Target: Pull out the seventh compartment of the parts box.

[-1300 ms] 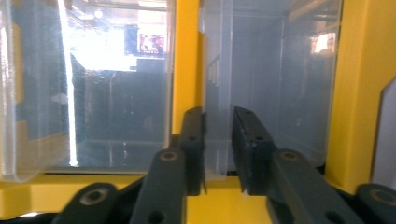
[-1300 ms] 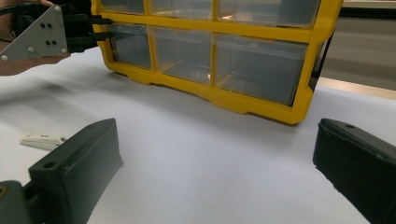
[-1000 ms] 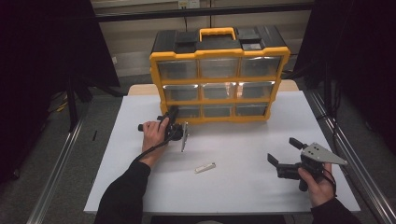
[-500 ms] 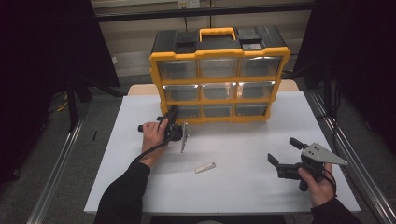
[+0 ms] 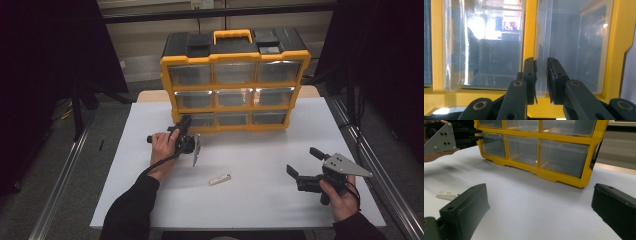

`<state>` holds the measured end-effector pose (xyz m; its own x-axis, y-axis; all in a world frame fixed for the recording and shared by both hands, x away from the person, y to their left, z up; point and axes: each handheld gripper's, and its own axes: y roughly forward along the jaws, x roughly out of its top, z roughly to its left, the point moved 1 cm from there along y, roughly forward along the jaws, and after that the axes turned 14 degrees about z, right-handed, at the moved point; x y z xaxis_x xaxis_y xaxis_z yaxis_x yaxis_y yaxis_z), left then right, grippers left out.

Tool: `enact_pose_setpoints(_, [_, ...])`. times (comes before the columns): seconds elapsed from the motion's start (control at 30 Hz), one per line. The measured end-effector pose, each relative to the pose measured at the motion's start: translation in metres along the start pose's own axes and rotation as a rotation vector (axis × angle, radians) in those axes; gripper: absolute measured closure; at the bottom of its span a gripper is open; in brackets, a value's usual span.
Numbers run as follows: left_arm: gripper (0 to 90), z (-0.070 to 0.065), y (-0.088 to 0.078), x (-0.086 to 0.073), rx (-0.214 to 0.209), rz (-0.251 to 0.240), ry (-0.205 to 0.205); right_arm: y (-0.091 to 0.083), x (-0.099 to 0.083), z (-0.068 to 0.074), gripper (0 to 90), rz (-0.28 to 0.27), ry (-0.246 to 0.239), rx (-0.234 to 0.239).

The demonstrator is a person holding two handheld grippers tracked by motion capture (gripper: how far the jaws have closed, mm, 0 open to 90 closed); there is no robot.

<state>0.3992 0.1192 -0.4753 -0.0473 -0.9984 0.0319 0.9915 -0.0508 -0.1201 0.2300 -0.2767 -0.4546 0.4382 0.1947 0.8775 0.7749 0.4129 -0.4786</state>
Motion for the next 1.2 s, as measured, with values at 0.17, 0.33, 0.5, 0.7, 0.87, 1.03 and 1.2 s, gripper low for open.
enact_pose_setpoints(0.17, [78.2, 0.001, -0.001, -0.001, -0.003, 0.000, 0.004, -0.002, 0.000, 0.000, 0.6, -0.017, 0.018, 0.013])
enact_pose_setpoints(0.33, [78.2, 0.001, -0.004, 0.000, 0.002, 0.000, 0.005, -0.002, 0.000, 0.001, 0.5, -0.021, 0.026, 0.012])
enact_pose_setpoints(0.5, [78.2, 0.000, -0.007, -0.001, 0.002, -0.020, -0.004, -0.001, 0.000, -0.001, 0.5, -0.022, 0.024, 0.011])
enact_pose_setpoints(0.7, [78.3, -0.002, -0.011, -0.002, 0.004, -0.022, -0.024, -0.001, 0.000, -0.001, 0.5, -0.022, 0.028, 0.009])
enact_pose_setpoints(0.87, [78.3, -0.004, -0.012, -0.003, 0.007, -0.041, -0.043, -0.001, 0.000, -0.002, 0.5, -0.024, 0.033, 0.007])
enact_pose_setpoints(1.03, [78.3, -0.005, -0.015, -0.004, 0.008, -0.067, -0.062, -0.002, 0.000, -0.003, 0.5, -0.023, 0.042, 0.009])
enact_pose_setpoints(1.2, [78.3, -0.003, -0.020, -0.005, 0.002, -0.060, -0.027, -0.003, 0.000, -0.005, 0.4, -0.033, 0.035, -0.003])
